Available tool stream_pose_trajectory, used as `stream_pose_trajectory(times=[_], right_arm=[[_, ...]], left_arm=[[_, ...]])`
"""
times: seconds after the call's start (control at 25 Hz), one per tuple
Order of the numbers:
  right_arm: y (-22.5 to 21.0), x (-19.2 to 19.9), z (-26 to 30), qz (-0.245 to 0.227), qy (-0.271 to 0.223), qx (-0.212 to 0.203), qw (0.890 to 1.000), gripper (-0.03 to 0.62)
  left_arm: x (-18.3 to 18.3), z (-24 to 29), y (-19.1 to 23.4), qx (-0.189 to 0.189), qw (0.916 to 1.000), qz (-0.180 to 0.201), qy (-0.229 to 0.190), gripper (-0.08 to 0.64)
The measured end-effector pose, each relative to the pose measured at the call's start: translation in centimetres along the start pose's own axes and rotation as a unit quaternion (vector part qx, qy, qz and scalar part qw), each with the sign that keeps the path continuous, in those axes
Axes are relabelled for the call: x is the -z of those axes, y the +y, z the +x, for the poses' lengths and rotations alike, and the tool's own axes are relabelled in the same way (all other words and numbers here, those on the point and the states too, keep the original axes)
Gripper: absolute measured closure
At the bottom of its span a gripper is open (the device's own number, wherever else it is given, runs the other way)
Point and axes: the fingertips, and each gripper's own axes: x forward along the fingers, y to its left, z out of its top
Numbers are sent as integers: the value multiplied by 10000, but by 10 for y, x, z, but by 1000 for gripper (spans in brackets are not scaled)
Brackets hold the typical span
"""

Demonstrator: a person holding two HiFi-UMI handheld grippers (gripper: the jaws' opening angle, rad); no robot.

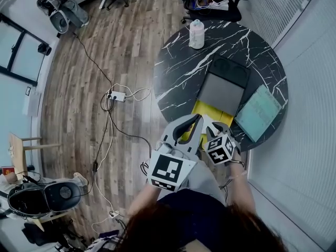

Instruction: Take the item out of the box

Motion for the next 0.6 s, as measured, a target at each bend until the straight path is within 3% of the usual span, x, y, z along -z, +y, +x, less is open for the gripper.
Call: stream_pose_trajectory(times=[0.6], right_arm=[[7, 29, 39, -122, 640, -156, 9978, 505]], left_arm=[[20, 3, 13, -130, 9997, -76, 204, 531]])
